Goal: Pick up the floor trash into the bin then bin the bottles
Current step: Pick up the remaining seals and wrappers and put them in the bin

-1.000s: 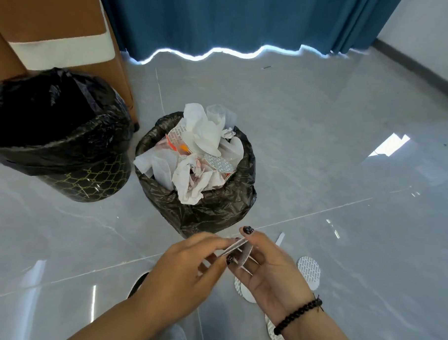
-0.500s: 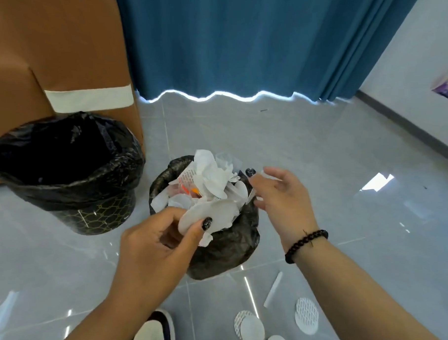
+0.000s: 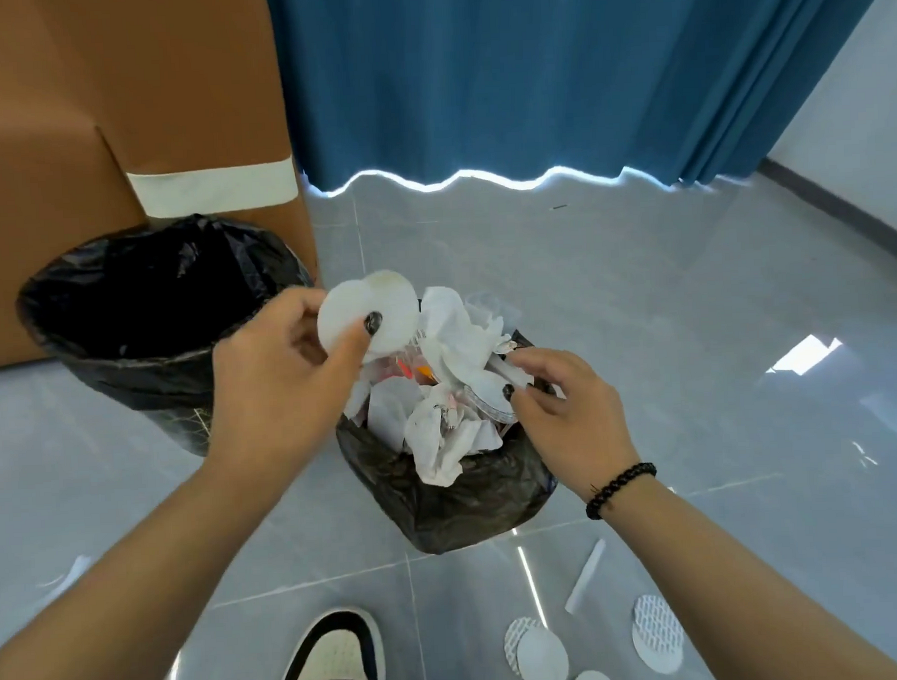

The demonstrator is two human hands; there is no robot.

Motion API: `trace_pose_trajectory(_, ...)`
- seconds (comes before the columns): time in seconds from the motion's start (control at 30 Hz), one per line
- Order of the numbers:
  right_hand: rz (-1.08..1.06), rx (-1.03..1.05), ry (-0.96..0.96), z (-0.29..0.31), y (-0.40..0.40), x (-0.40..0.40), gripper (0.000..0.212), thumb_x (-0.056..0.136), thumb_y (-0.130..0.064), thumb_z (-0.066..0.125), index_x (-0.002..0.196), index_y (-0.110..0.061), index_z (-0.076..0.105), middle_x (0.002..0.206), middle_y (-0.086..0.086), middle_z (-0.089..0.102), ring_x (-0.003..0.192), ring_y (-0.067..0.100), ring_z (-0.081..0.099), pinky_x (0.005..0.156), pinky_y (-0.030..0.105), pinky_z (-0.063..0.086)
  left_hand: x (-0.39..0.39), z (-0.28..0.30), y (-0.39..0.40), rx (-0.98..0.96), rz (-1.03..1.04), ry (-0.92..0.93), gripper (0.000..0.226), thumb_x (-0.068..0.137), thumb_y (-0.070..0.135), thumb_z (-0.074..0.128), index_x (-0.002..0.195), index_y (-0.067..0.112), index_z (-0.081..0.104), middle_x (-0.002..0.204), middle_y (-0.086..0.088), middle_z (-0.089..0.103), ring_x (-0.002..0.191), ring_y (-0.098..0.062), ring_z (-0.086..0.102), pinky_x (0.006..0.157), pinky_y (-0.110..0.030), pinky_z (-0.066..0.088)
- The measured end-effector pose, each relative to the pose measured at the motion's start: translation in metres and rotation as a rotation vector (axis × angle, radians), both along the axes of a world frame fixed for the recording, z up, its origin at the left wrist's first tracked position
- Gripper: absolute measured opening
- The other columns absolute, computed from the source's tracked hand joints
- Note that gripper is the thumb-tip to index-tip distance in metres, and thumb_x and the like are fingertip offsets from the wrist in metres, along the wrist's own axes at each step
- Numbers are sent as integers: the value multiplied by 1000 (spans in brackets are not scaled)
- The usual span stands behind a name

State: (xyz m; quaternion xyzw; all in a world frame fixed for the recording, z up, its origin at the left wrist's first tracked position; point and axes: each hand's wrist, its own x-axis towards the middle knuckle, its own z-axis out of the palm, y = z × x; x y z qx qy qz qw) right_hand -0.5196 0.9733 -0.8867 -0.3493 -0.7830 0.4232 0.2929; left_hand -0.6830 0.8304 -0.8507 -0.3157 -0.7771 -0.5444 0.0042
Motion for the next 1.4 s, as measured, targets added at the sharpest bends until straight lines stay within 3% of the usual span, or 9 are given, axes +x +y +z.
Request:
trace_pose_trajectory(0.17, -53, 72, 93, -5, -10, 38, 32, 84, 5, 60, 96, -24, 69, 107, -9, 63, 103, -2, 58, 81, 7, 48, -52, -21, 50, -399, -8, 197, 25, 86, 39, 64, 100, 18, 64, 88, 1, 66, 82, -20, 62, 72, -33, 52)
trace_pose_trajectory(0.3, -221, -47, 119, -33, -16, 82, 35, 83, 8, 61, 87, -25, 70, 102, -11, 67, 98, 0, 61, 73, 7, 49, -60, -40, 72, -784, -139, 229, 17, 87, 36, 59, 82, 20, 57, 89, -11, 66, 81, -30, 60, 68, -34, 50)
trace_pose_trajectory(0.43, -328, -173, 68, -69, -21, 116, 34, 83, 10, 60, 82, -22, 70, 99, -8, 69, 91, -1, 62, 66, 5, 48, -61, -38, 75, -597, -144, 116, 29, 88, 37, 62, 111, 19, 63, 91, -3, 70, 88, -19, 64, 81, -29, 49)
trace_pose_trajectory(0.67, -323, -343, -256, -130, -25, 140, 19, 84, -2, 64, 92, -20, 65, 108, -1, 63, 85, 3, 59, 66, 4, 42, -26, -30, 40, -287, -58, -13, 18, 91, 27, 57, 102, 23, 71, 95, 6, 70, 93, -12, 64, 90, -29, 49)
trace_pose_trajectory(0.83, -85, -371, -589, -179, -54, 143, 35, 85, -15, 66, 118, -21, 56, 121, -2, 52, 101, 11, 53, 83, 14, 40, 26, -30, 12, -117, -94, -25, 21, 92, 18, 53, 102, 25, 70, 96, 10, 71, 80, 2, 62, 75, -16, 49)
trace_pose_trajectory(0.93, 16, -309, -693, -199, -66, 137, 49, 86, -17, 62, 132, -22, 44, 135, 0, 41, 125, 19, 42, 103, 25, 38, 60, -37, -9, -135, -172, -3, 23, 90, 15, 53, 100, 29, 69, 94, 13, 70, 77, -7, 61, 71, -25, 49)
trace_pose_trajectory(1.03, 20, -243, -770, -211, -70, 132, 56, 87, -21, 61, 138, -23, 37, 142, -1, 33, 133, 21, 31, 109, 30, 33, 89, -49, -26, -203, -268, 79, 20, 90, 17, 56, 100, 30, 67, 100, 13, 68, 88, 1, 61, 73, -3, 43)
trace_pose_trajectory(1.27, -63, -136, -896, -227, -62, 124, 50, 77, -28, 70, 121, -24, 47, 122, 1, 42, 116, 23, 37, 97, 27, 33, 115, -73, -32, -345, -440, -78, 19, 86, 27, 57, 93, 41, 66, 91, 22, 69, 92, 4, 59, 63, -1, 40)
trace_pose_trajectory(1.4, -113, -314, -610, -223, -60, 124, 26, 78, -8, 68, 95, -19, 52, 103, -3, 47, 95, 21, 51, 77, 22, 43, 117, -73, -31, -348, -486, -111, 24, 89, 17, 63, 93, 40, 67, 91, 23, 68, 91, 4, 59, 62, -1, 40)
